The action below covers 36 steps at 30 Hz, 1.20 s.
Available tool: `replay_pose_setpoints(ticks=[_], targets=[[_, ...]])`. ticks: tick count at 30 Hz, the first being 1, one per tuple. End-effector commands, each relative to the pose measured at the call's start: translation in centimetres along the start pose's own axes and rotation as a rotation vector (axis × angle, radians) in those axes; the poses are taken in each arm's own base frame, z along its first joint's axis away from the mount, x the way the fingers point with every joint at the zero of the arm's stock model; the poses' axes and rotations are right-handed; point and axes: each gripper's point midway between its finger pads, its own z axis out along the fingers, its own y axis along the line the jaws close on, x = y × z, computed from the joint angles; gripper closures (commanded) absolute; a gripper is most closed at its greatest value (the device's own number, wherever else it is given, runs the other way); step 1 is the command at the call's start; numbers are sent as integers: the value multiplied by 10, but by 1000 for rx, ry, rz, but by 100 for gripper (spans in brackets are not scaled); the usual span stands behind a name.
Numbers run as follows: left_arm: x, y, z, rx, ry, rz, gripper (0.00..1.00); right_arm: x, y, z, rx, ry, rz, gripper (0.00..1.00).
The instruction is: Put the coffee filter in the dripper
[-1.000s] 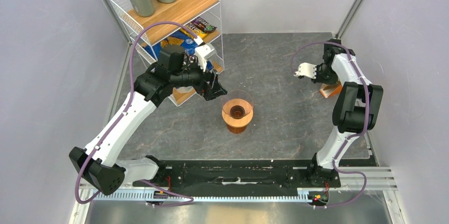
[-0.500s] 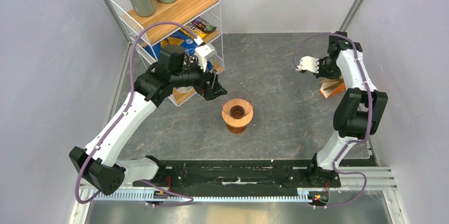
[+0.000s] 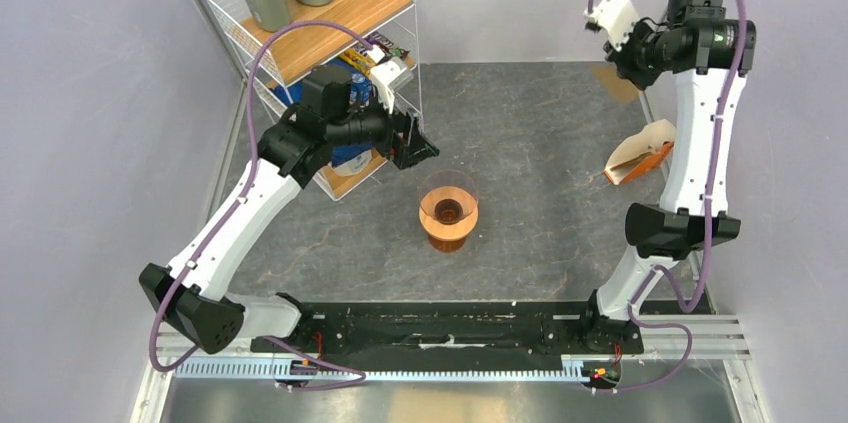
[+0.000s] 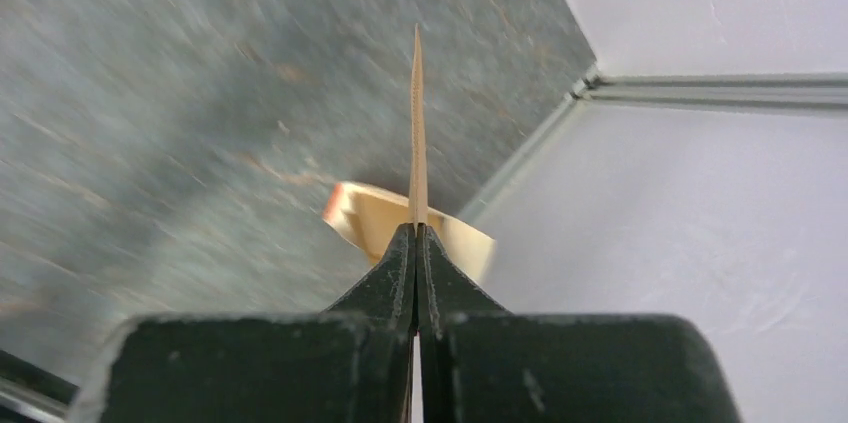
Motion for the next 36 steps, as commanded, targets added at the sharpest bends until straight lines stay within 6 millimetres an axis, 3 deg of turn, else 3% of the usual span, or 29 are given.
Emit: replay_pose_setpoints(ticks=[1,3,7,10,16,20,30,36], targets=[[-65,-3,0,8,-160,68,8,-50,45,-34,-115,-166,549,100],[-78,-3,5,11,-181,81,8,-64,52,-45,-134,-211,743,100],[-93,-7,25,-30,-198,132,8,-74,64,-46,-137,-238,1127,100],[-94,-20,46,-60,-193,208,9,-63,75,-30,-108,-167,1450,100],[-88,-64,87,-57,-156,342,11,-48,120,-4,-194,20,1869,100],[-75,-90,109,-4,-113,371,9,-48,135,0,-244,52,1942,100],[-55,-104,131,33,-76,417,16,-45,151,-5,-258,113,1969,100],[-50,-117,159,25,-64,451,9,-52,157,-2,-304,134,1986,100]])
